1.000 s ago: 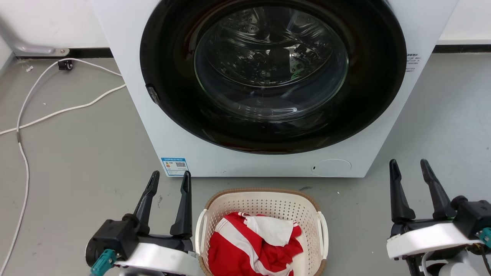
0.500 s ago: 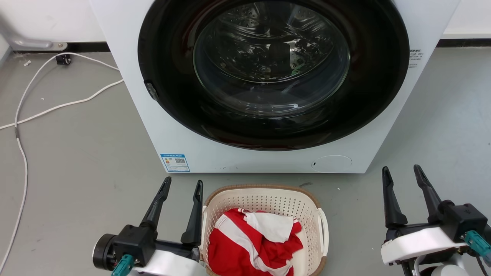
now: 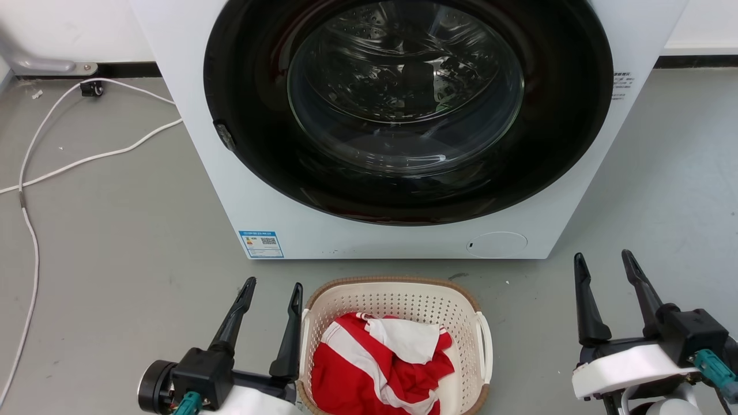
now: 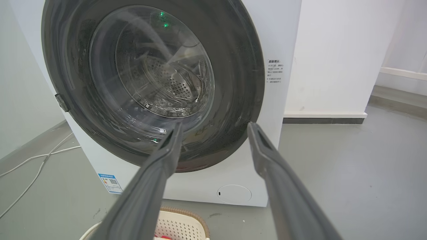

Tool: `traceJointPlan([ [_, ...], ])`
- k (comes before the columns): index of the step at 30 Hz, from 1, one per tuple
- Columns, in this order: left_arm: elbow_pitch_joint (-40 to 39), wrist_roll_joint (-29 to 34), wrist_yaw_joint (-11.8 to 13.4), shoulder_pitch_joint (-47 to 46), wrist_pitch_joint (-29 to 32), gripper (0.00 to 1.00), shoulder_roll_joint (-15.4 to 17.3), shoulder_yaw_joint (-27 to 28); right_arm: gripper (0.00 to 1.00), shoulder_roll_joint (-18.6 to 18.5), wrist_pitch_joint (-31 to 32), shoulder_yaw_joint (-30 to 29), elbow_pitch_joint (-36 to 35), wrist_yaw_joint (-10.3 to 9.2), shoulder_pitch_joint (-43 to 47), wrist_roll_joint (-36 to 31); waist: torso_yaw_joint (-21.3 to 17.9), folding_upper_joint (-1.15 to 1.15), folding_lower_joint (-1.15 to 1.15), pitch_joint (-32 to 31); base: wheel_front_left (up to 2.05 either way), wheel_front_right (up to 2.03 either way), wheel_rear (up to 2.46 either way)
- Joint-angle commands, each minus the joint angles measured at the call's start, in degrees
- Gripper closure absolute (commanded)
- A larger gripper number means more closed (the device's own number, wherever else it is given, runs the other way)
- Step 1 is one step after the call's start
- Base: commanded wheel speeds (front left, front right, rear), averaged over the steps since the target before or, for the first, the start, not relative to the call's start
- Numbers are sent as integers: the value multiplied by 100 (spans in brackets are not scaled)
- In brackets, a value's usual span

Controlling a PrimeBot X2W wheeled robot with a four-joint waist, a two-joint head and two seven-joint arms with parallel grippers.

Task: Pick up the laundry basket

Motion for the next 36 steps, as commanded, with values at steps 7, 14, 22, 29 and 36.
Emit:
traceJointPlan([
  [7, 43, 321, -63, 91, -95, 0, -20, -26, 0, -21, -109, 75, -53, -2, -39, -398, -16, 0, 0, -32, 0, 0, 0],
  [14, 34, 334, -73, 76, -91, 0, -27, -5, 0, -20, -106, 88, -44, -2, -12, -377, -9, 0, 0, -52, 0, 0, 0],
  [22, 25, 278, -80, 63, -91, 0, -28, -5, 0, -20, -106, 60, -33, -2, -21, -336, -1, 0, 0, -21, 0, 0, 0],
  [29, 53, 270, -85, 45, -91, 0, -28, 36, 0, -20, -106, 92, -62, -2, -67, -270, -13, 0, 0, 46, 0, 0, 0],
  [36, 164, 392, -82, -231, -91, 0, -27, 106, 0, -20, -104, 169, 72, -2, -385, -337, -106, 0, 0, 622, 0, 0, 0],
])
